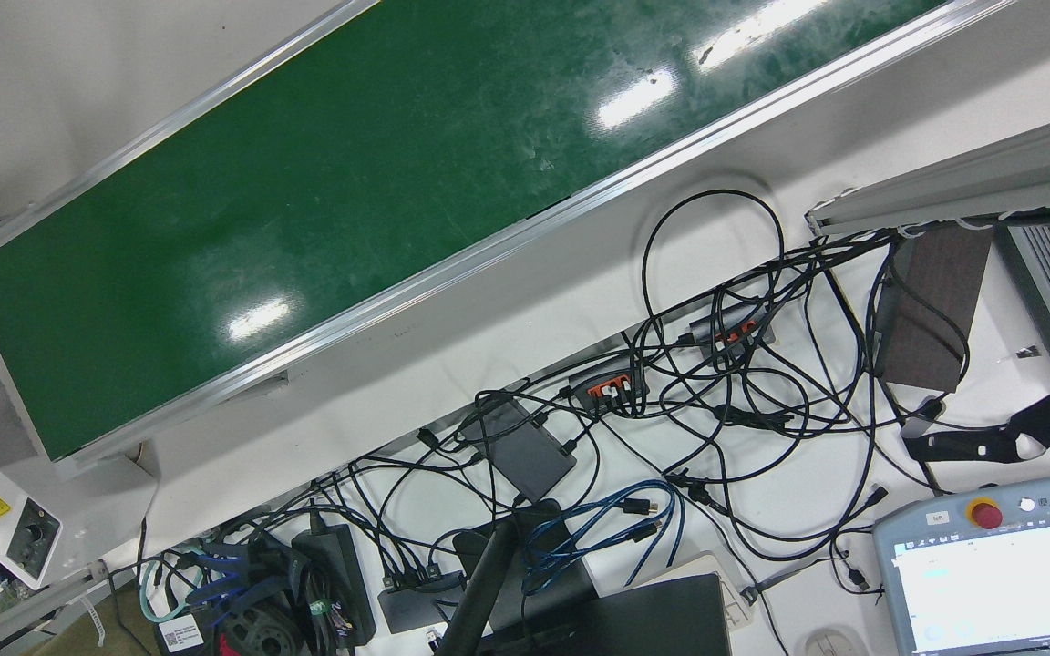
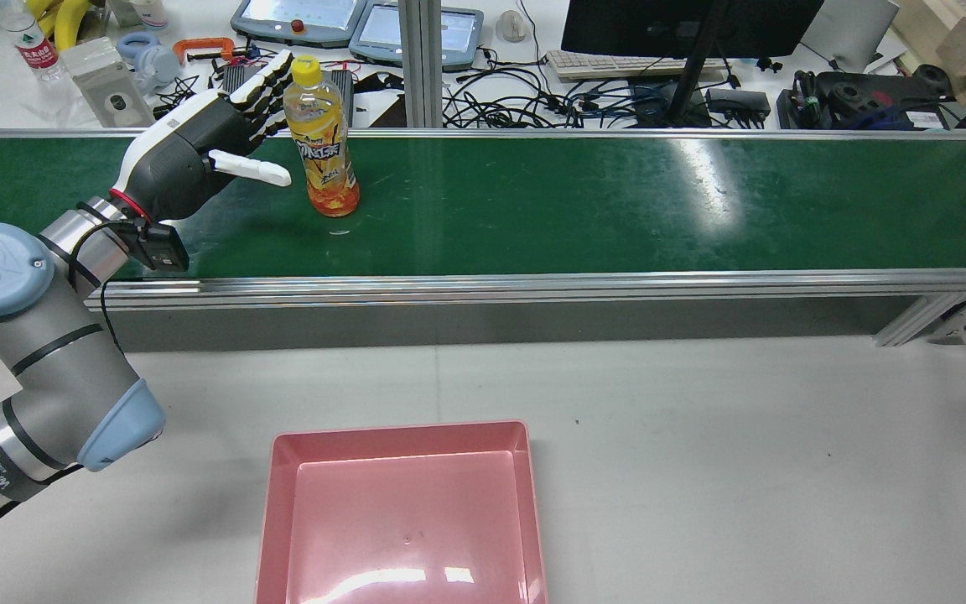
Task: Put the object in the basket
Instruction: 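Close the left hand's fingers around the juice bottle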
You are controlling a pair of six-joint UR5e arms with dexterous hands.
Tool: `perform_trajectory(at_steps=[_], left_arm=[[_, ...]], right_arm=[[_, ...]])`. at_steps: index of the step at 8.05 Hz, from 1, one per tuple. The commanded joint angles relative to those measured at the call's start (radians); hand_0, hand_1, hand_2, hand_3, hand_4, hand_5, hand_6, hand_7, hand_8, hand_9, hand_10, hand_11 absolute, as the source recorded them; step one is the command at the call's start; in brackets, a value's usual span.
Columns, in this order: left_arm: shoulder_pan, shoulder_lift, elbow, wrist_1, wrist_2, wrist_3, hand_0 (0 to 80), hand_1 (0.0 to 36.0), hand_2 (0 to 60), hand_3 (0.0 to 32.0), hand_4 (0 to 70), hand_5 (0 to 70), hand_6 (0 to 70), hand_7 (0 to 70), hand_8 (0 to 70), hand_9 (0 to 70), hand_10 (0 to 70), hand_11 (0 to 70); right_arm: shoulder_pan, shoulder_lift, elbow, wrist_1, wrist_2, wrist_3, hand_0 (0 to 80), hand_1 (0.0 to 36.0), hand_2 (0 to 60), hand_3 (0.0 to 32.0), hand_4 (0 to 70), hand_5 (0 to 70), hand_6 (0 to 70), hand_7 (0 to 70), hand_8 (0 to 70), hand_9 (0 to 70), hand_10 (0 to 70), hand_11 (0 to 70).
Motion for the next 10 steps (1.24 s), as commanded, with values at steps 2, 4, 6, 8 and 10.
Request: perform_trajectory(at_steps=[2,4,6,8,10], left_arm=[[0.001,-0.021,0.009,0.007,-0.001,0.000,47.9,13.9,2.0,0.0,0.3,3.8,0.0,0.0,0.0,0.0,4.9,9.0],[0.001,-0.022,0.012,0.007,-0.001,-0.001,47.7,13.7,2.6,0.0,0.3,3.9,0.0,0.0,0.0,0.0,4.6,8.5],[0.000,-0.019,0.014,0.010,-0.003,-0.035,46.9,15.1,14.6,0.0,2.6,10.2,0.0,0.7,4.1,7.9,9.8,15.9],[-0.014,-0.019,0.007,0.063,-0.015,-0.105,50.6,25.5,60.0,0.0,33.7,48.8,35.2,42.3,43.1,58.3,53.0,70.0],[-0.039,-0.019,-0.019,0.081,-0.013,-0.107,48.2,28.0,60.0,0.0,31.9,63.7,47.7,61.7,58.8,70.0,65.0,70.0]], right_arm=[[0.000,0.000,0.000,0.000,0.000,0.000,0.0,0.0,0.0,0.0,0.0,0.0,0.0,0.0,0.0,0.0,0.0,0.0],[0.000,0.000,0.000,0.000,0.000,0.000,0.0,0.0,0.0,0.0,0.0,0.0,0.0,0.0,0.0,0.0,0.0,0.0],[0.000,0.000,0.000,0.000,0.000,0.000,0.0,0.0,0.0,0.0,0.0,0.0,0.0,0.0,0.0,0.0,0.0,0.0],[0.000,0.000,0.000,0.000,0.000,0.000,0.0,0.0,0.0,0.0,0.0,0.0,0.0,0.0,0.0,0.0,0.0,0.0],[0.000,0.000,0.002,0.000,0.000,0.002,0.0,0.0,0.0,0.0,0.0,0.0,0.0,0.0,0.0,0.0,0.0,0.0]])
